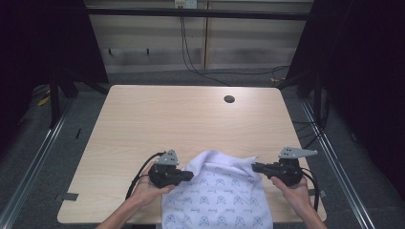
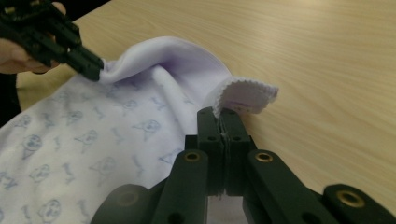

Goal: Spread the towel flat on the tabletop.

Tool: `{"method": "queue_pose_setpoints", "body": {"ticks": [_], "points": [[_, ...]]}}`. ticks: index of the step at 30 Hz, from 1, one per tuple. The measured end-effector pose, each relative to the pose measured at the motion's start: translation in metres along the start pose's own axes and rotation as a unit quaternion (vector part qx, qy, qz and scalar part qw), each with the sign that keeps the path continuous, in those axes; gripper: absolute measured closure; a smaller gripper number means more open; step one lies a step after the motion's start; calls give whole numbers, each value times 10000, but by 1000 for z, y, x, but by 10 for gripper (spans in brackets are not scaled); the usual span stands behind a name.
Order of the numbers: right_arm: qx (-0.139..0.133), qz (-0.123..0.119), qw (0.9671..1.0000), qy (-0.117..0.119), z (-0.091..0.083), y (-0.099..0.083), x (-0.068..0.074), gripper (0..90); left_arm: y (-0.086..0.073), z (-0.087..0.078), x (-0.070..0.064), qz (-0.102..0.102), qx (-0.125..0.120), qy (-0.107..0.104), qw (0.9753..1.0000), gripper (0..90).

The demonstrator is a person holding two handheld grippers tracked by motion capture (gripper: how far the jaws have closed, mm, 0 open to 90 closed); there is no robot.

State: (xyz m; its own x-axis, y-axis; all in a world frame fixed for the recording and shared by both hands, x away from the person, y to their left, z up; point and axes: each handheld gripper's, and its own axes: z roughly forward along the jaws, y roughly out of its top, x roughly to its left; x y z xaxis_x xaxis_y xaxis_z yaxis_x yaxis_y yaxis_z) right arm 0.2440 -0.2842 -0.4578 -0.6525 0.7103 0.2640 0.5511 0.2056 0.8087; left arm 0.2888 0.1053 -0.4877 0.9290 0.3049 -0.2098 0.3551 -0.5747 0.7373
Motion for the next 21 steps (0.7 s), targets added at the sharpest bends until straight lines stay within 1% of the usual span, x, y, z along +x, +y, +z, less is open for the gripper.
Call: {"method": "queue_pose_setpoints", "body": {"ticks": [1, 2, 3, 4, 5, 6, 7, 8, 9, 10, 11, 12, 13, 14, 15, 16, 17, 18, 19, 20, 21], "points": [[108, 107, 9999, -45, 0, -9, -7, 889, -2, 5, -2, 15, 156, -91, 9998, 827], [156, 123, 9998, -64, 0, -11, -8, 890, -2, 7, -3, 28, 235, -192, 9995, 798], [219, 136, 9997, -46, 0, -14, -8, 889, -2, 6, -6, -17, 229, -283, 9993, 780], [219, 136, 9997, -46, 0, -14, -8, 889, -2, 6, -6, -17, 229, -283, 9993, 763], [277, 123, 9995, -43, 1, -17, -7, 889, -1, -1, -6, -57, 51, -321, 9995, 740], [264, 114, 9996, -24, 1, -16, -6, 889, -1, -1, -6, -57, 51, -321, 9995, 721], [245, 114, 9996, -13, 1, -16, -5, 889, -1, -11, -2, -145, -160, -304, 9993, 706], [245, 114, 9996, -13, 1, -16, -5, 889, -1, -11, -2, -145, -160, -304, 9993, 700], [235, 111, 9997, 3, 2, -14, -4, 889, 0, -23, 7, -293, -455, -183, 9984, 690], [235, 111, 9997, 3, 2, -14, -4, 889, 0, -23, 7, -293, -455, -183, 9984, 694], [232, 79, 9997, 19, 3, -14, -4, 889, 1, -31, 17, -540, -781, -75, 9955, 701], [232, 79, 9997, 19, 3, -14, -4, 889, 1, -31, 17, -540, -781, -75, 9955, 708], [238, 84, 9997, 34, 4, -13, -5, 889, 2, -31, 26, -696, -916, 115, 9933, 709], [238, 84, 9997, 34, 4, -13, -5, 889, 2, -31, 26, -696, -916, 115, 9933, 700], [238, 76, 9997, 46, 5, -13, -5, 889, 1, -28, 31, -741, -894, 137, 9931, 671], [250, 89, 9996, 52, 6, -13, -4, 889, 1, -21, 33, -787, -815, 176, 9934, 623], [260, 71, 9996, 56, 6, -13, -4, 889, 0, -14, 34, -811, -667, 148, 9944, 596], [260, 71, 9996, 56, 6, -13, -4, 889, 0, -6, 33, -757, -471, 169, 9959, 596], [252, 60, 9996, 80, 7, -12, -4, 889, 1, 0, 28, -631, -381, 122, 9972, 570], [252, 60, 9996, 80, 7, -12, -4, 889, 1, 0, 28, -631, -381, 122, 9972, 581], [243, 51, 9997, 79, 6, -12, -3, 888, 2, 4, 25, -503, -317, 168, 9981, 632]]}}
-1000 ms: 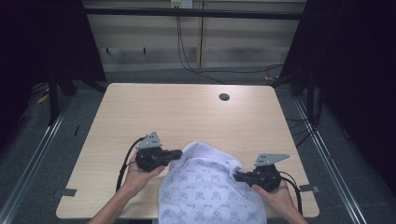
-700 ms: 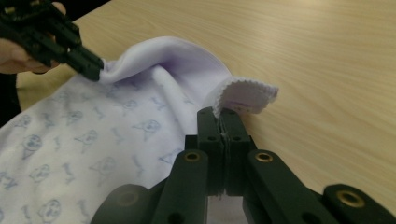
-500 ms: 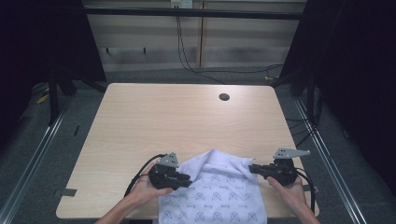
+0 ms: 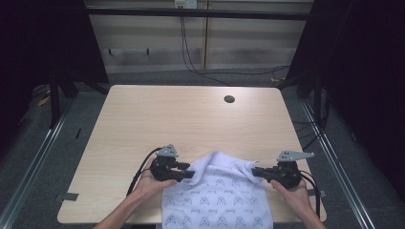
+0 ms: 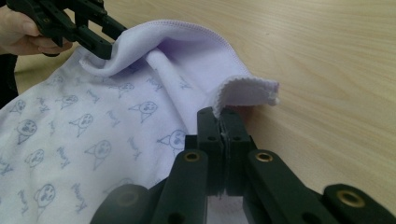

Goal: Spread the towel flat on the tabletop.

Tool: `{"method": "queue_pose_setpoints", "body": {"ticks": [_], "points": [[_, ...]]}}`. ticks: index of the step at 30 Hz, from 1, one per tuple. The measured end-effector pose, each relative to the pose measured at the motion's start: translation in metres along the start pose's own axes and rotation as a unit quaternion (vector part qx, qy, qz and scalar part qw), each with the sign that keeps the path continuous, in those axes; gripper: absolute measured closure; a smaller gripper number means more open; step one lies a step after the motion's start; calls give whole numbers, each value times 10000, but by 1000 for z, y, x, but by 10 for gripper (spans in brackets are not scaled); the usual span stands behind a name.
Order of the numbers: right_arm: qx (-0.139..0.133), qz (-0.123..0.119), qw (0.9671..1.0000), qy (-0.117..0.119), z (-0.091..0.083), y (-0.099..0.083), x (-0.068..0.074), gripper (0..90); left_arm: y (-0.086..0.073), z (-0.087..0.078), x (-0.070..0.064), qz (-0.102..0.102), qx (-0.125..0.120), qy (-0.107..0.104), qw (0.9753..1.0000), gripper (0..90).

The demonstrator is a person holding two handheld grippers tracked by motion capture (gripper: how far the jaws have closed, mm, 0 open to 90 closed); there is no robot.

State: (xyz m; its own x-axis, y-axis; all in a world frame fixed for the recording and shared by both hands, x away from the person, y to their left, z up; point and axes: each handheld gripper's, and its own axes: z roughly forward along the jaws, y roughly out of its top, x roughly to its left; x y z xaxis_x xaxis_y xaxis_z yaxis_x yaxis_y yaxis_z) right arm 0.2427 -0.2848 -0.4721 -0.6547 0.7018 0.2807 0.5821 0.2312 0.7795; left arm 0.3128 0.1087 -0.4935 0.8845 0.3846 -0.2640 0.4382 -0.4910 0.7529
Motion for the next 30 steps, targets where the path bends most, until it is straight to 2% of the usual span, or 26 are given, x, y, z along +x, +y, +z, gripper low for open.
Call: {"method": "queue_pose_setpoints", "body": {"ticks": [2, 4, 5, 7, 9, 11, 12, 14, 15, 16, 18, 22, 25, 27, 30], "points": [[-5, -5, 10000, 9, 0, 0, -1, 888, 0, -2, -3, 118, -3, 24, 9999, 844], [-19, 4, 10000, -3, -1, 1, -1, 888, 2, -6, -2, 117, -64, -36, 9999, 861], [-56, 18, 10000, -4, -2, 2, -1, 889, 4, -9, -1, 117, -120, 21, 9999, 868], [-170, 21, 9999, -18, -7, 5, -3, 889, 9, -25, 4, 39, -371, 68, 9993, 871], [-287, 17, 9996, -62, -13, 9, -5, 889, 14, -45, 13, -106, -716, 218, 9971, 873], [-455, 10, 9989, -111, -21, 16, -8, 889, 19, -65, 21, -152, -976, 432, 9942, 873], [-496, -3, 9987, -148, -24, 19, -9, 889, 25, -78, 28, -183, -1100, 587, 9920, 874], [-683, -45, 9974, -210, -32, 34, -13, 890, 37, -96, 35, -84, -1153, 906, 9891, 875], [-761, -62, 9969, -211, -34, 40, -13, 889, 47, -109, 39, -27, -1236, 1069, 9866, 876], [-861, -136, 9959, -237, -38, 52, -14, 889, 53, -116, 41, -41, -1295, 1116, 9853, 876], [-1031, -257, 9941, -221, -43, 71, -14, 889, 71, -135, 48, 65, -1404, 1371, 9805, 876], [-1230, -468, 9909, -277, -48, 115, -15, 889, 98, -157, 63, 92, -1585, 1769, 9713, 876], [-1375, -565, 9882, -370, -46, 144, -19, 890, 117, -171, 70, 14, -1899, 1791, 9653, 875], [-1471, -649, 9857, -510, -48, 161, -22, 890, 133, -181, 69, 78, -2058, 1894, 9601, 876], [-1680, -583, 9821, -626, -52, 187, -33, 890, 152, -190, 69, 92, -2290, 1934, 9540, 874]]}}
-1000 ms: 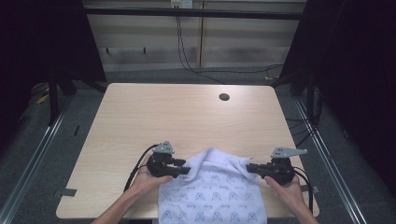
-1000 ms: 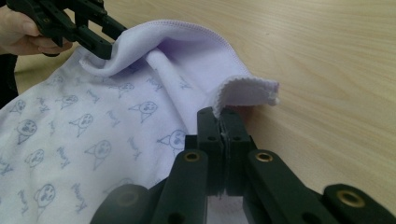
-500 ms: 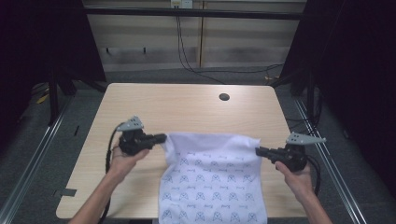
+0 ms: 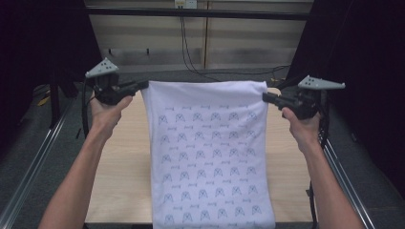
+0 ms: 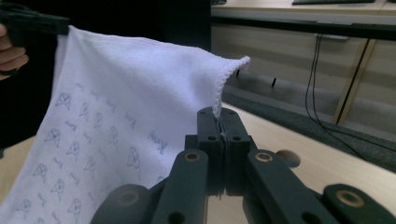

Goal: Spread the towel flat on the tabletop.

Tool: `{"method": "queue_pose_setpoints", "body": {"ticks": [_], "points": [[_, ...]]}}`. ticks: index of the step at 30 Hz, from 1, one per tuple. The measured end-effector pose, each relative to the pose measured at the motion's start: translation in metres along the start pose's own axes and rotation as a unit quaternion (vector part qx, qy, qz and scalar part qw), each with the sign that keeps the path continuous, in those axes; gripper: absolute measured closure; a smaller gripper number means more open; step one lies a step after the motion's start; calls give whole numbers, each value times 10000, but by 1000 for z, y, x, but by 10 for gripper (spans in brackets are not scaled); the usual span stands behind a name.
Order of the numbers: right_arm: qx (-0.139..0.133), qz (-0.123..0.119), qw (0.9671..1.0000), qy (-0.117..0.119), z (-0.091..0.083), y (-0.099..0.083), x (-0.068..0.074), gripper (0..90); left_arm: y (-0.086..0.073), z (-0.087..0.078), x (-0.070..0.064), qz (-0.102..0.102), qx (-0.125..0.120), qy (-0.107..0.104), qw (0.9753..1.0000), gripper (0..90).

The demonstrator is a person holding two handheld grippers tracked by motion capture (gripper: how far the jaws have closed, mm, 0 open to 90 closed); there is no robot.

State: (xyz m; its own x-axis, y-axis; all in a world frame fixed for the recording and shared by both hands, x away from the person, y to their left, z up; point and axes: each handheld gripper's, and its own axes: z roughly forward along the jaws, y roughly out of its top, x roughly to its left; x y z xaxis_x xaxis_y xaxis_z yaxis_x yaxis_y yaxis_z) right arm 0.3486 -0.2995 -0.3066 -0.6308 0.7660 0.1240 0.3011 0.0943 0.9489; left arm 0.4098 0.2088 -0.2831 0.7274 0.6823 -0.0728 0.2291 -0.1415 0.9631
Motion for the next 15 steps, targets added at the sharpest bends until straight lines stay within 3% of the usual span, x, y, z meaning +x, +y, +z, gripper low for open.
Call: {"method": "queue_pose_setpoints", "body": {"ticks": [2, 3, 4, 5, 6, 8, 10, 15], "points": [[-46, 59, 9999, -105, 6, 8, -10, 889, 4, 10, 3, -21, 88, 124, 9999, 867], [-33, 87, 9999, -145, 11, 9, -16, 888, 0, 20, 6, -66, 230, 340, 9991, 852], [69, 182, 9996, -226, 19, 7, -24, 884, -10, 31, 12, -241, 370, 543, 9975, 804], [292, 280, 9987, -298, 30, 0, -33, 825, -17, 35, 15, -340, 416, 544, 9971, 737], [418, 297, 9974, -515, 34, -6, -37, 756, -24, 38, 18, -458, 410, 544, 9966, 733], [639, 442, 9932, -862, 42, -21, -47, 693, -42, 43, 20, -541, 553, 418, 9961, 725], [649, 594, 9923, -874, 43, -39, -55, 670, -62, 46, 19, -512, 746, 295, 9955, 730], [946, 661, 9921, -497, 36, -72, -53, 673, -103, 43, 9, -565, 1028, -179, 9929, 748]]}}
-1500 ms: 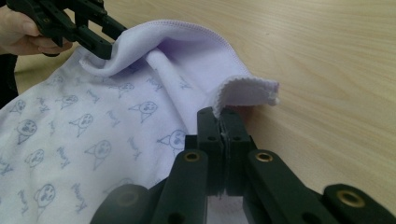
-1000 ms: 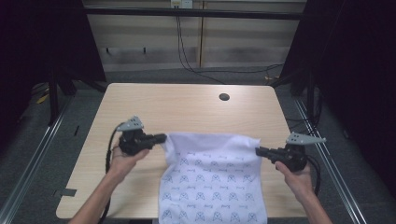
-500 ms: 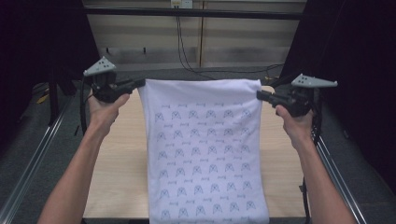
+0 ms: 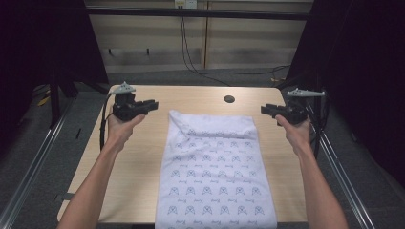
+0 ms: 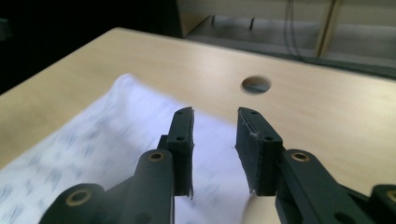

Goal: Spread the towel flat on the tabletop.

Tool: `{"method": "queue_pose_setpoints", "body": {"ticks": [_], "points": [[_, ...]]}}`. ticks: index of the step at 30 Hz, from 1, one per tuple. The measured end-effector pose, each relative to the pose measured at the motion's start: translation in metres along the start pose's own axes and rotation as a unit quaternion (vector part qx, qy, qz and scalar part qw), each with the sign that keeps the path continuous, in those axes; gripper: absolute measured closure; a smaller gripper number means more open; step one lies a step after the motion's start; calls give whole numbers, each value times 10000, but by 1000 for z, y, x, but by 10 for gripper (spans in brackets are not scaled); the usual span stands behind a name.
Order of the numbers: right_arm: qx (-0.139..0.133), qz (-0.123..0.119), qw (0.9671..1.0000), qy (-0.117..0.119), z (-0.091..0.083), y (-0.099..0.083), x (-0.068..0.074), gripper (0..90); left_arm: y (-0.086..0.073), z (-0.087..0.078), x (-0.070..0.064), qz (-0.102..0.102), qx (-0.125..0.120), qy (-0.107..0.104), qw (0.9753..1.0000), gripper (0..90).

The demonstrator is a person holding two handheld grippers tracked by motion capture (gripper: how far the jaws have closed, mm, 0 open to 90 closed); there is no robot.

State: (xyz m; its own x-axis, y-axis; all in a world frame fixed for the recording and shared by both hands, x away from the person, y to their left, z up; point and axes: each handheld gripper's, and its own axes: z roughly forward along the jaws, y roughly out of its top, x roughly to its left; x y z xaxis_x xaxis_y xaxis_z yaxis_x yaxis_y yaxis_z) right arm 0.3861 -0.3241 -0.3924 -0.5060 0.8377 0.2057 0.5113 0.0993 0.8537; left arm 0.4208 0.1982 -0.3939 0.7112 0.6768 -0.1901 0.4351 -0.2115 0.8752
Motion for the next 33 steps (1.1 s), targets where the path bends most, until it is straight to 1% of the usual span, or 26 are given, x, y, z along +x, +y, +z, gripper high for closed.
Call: {"method": "queue_pose_setpoints", "body": {"ticks": [3, 4, 5, 6, 7, 8, 10, 11, 12, 13, 14, 15, 16, 17, 19, 20, 21, 22, 23, 24, 25, 26, 27, 28, 31, 33], "points": [[197, -112, 9997, 129, -2, -22, 10, 649, -31, 4, -12, -81, 220, -281, 9993, 736], [256, -94, 9994, 215, -3, -30, 14, 652, -43, 5, -18, -39, 349, -387, 9986, 735], [301, -108, 9988, 376, -4, -38, 18, 661, -58, 7, -26, 69, 521, -495, 9974, 739], [442, -149, 9978, 481, -3, -49, 25, 661, -69, 9, -31, 107, 624, -521, 9966, 742], [572, -188, 9966, 557, -1, -58, 30, 680, -80, 11, -34, 54, 671, -610, 9959, 748], [710, -251, 9948, 692, 1, -67, 35, 694, -86, 14, -36, 51, 781, -690, 9945, 753], [955, -348, 9915, 812, 6, -81, 44, 694, -99, 22, -43, 129, 1041, -736, 9918, 751], [1010, -322, 9904, 885, 8, -86, 47, 697, -105, 27, -46, 140, 1133, -797, 9903, 747], [1026, -262, 9892, 1011, 10, -93, 50, 700, -109, 31, -49, 217, 1273, -817, 9883, 740], [1067, -255, 9882, 1067, 14, -99, 51, 697, -112, 34, -52, 329, 1363, -760, 9872, 733], [1184, -270, 9866, 1086, 18, -105, 52, 687, -114, 36, -54, 354, 1395, -774, 9866, 725], [1274, -298, 9855, 1082, 21, -109, 52, 678, -116, 39, -55, 386, 1494, -806, 9847, 715], [1386, -254, 9841, 1079, 25, -114, 52, 666, -119, 40, -57, 465, 1487, -696, 9853, 715], [1468, -284, 9829, 1078, 29, -118, 52, 664, -120, 40, -58, 437, 1436, -657, 9865, 732], [1529, -309, 9820, 1064, 32, -121, 53, 664, -119, 39, -57, 531, 1499, -548, 9858, 822], [1568, -401, 9823, 945, 34, -123, 55, 658, -119, 39, -55, 517, 1512, -590, 9854, 889], [1555, -440, 9824, 934, 35, -124, 55, 663, -120, 39, -54, 468, 1477, -638, 9859, 897], [1548, -479, 9825, 918, 35, -124, 56, 668, -120, 39, -54, 468, 1477, -638, 9859, 899], [1573, -551, 9821, 880, 35, -123, 57, 683, -119, 39, -53, 546, 1501, -655, 9850, 900], [1584, -621, 9819, 828, 35, -124, 59, 695, -119, 39, -54, 499, 1493, -656, 9854, 900], [1604, -702, 9813, 799, 34, -124, 60, 737, -120, 39, -53, 442, 1461, -662, 9861, 899], [1612, -759, 9814, 717, 32, -125, 62, 791, -120, 39, -54, 461, 1458, -633, 9862, 899], [1597, -766, 9817, 706, 31, -126, 63, 836, -121, 38, -54, 427, 1443, -642, 9865, 899], [1672, -782, 9800, 741, 29, -127, 64, 877, -121, 37, -55, 447, 1470, -626, 9861, 899], [1833, -798, 9767, 775, 22, -129, 69, 887, -124, 33, -59, 435, 1483, -706, 9855, 900], [1792, -759, 9775, 810, 17, -133, 71, 888, -127, 28, -64, 485, 1549, -764, 9838, 899]]}}
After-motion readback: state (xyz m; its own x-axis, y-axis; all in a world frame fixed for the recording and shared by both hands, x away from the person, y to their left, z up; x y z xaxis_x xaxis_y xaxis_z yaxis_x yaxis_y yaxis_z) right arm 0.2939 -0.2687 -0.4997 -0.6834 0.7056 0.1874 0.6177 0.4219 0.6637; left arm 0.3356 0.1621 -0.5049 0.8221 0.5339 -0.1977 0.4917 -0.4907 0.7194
